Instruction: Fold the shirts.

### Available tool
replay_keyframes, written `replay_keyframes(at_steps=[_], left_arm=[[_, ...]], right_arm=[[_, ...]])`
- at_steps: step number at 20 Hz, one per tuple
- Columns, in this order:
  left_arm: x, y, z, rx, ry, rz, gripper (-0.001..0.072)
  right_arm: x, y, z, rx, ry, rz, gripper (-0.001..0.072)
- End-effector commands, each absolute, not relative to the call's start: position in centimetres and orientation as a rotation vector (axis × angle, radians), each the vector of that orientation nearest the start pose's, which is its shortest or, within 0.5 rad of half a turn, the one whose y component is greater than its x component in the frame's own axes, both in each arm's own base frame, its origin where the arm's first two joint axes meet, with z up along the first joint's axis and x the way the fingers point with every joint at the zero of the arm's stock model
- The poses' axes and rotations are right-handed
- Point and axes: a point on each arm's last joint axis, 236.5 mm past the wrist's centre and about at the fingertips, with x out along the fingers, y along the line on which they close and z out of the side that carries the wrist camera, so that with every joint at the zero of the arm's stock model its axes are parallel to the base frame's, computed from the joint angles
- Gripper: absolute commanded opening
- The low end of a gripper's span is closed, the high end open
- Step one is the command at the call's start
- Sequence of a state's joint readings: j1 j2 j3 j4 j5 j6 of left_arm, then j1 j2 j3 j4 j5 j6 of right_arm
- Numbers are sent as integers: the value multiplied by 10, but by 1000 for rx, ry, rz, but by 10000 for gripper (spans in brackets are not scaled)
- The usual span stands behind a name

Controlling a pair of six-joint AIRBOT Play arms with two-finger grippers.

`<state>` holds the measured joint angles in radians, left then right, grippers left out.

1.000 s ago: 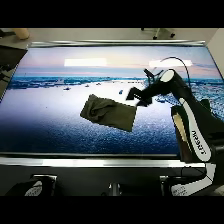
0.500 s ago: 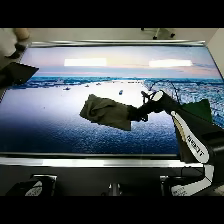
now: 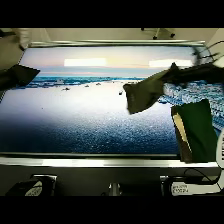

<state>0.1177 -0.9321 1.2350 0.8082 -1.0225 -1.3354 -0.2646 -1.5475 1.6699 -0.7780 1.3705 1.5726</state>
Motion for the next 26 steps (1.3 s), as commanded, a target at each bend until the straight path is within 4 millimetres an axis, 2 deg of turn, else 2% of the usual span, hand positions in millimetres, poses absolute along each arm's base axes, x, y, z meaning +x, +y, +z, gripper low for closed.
replay_keyframes(at_steps=[1, 4, 6, 8, 10, 12, 13, 16, 18, 20, 23, 24, 25, 26], left_arm=[[385, -94, 225, -432, 631, -427, 21], [384, -94, 220, -436, 642, -426, 22], [384, -94, 220, -436, 642, -426, 21], [384, -94, 220, -436, 642, -426, 21], [384, -94, 220, -416, 636, -432, 21], [384, -94, 220, -412, 636, -433, 21], [384, -94, 220, -414, 636, -435, 21], [384, -94, 220, -414, 636, -435, 21], [384, -94, 221, -414, 635, -435, 21], [384, -94, 220, -414, 636, -435, 21], [384, -95, 220, -417, 638, -435, 22], [383, -95, 220, -417, 640, -436, 22], [383, -95, 220, -418, 640, -436, 22], [384, -95, 220, -418, 639, -436, 21]], right_arm=[[438, -77, 176, 786, 1016, 111, 24], [401, -142, 178, 867, 1001, -18, 25], [378, -170, 183, 908, 984, -85, 25], [355, -185, 192, 951, 968, -147, 24], [330, -189, 200, 996, 980, -199, 25], [300, -188, 192, 975, 1077, -270, 25], [289, -195, 186, 953, 1096, -345, 25], [245, -206, 153, 929, 1213, -533, 25], [209, -197, 116, 943, 1345, -616, 25], [172, -179, 77, 975, 1500, -672, 25], [147, -166, 30, 983, 1621, -684, 28], [145, -170, 22, 953, 1626, -687, 156], [147, -179, 20, 912, 1605, -687, 468], [154, -188, 23, 866, 1568, -673, 630]])
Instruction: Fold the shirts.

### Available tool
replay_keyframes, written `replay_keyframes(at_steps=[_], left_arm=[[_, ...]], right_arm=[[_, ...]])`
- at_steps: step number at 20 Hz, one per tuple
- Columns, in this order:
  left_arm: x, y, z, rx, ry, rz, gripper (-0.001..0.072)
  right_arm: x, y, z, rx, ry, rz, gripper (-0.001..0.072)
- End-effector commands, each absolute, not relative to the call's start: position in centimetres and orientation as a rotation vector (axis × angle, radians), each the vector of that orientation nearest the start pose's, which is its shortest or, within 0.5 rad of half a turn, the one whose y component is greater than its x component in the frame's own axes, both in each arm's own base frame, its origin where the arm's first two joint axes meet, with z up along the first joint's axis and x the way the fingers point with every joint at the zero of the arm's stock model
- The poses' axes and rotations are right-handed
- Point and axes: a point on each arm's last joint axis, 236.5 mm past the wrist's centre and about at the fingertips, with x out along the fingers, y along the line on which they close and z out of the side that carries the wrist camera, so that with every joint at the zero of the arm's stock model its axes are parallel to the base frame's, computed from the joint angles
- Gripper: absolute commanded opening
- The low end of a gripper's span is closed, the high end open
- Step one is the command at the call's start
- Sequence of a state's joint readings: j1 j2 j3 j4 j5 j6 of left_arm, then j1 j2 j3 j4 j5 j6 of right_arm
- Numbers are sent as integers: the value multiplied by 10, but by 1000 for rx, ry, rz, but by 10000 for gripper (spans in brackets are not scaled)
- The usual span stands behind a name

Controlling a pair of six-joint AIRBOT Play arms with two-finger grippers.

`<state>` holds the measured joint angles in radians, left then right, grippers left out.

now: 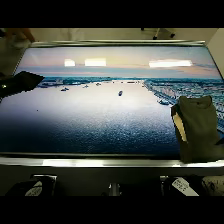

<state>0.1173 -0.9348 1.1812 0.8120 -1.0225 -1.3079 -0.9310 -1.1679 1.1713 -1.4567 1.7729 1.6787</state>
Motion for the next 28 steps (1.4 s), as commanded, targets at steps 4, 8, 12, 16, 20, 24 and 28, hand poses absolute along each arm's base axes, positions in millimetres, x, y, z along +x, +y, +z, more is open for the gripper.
replay_keyframes(at_steps=[4, 8, 12, 16, 20, 24, 28], left_arm=[[397, -91, 228, -344, 600, -406, 17], [445, -70, 189, 7, 764, -146, 17], [435, -99, 82, 239, 1150, -100, 289], [375, -120, 6, 113, 1479, -74, 568], [383, -121, 7, 27, 1416, -32, 567], [388, -116, 8, 58, 1400, -29, 567], [388, -116, 8, 58, 1401, -29, 567]], right_arm=[[268, -242, 125, 678, 1019, -549, 612], [385, -178, 241, 397, 673, -299, 593], [427, -27, 170, 305, 961, -88, 595], [400, 80, 64, 280, 1422, 121, 630], [387, 84, 41, 248, 1534, 118, 627], [388, 73, 40, 209, 1527, 78, 626], [388, 73, 40, 210, 1527, 79, 626]])
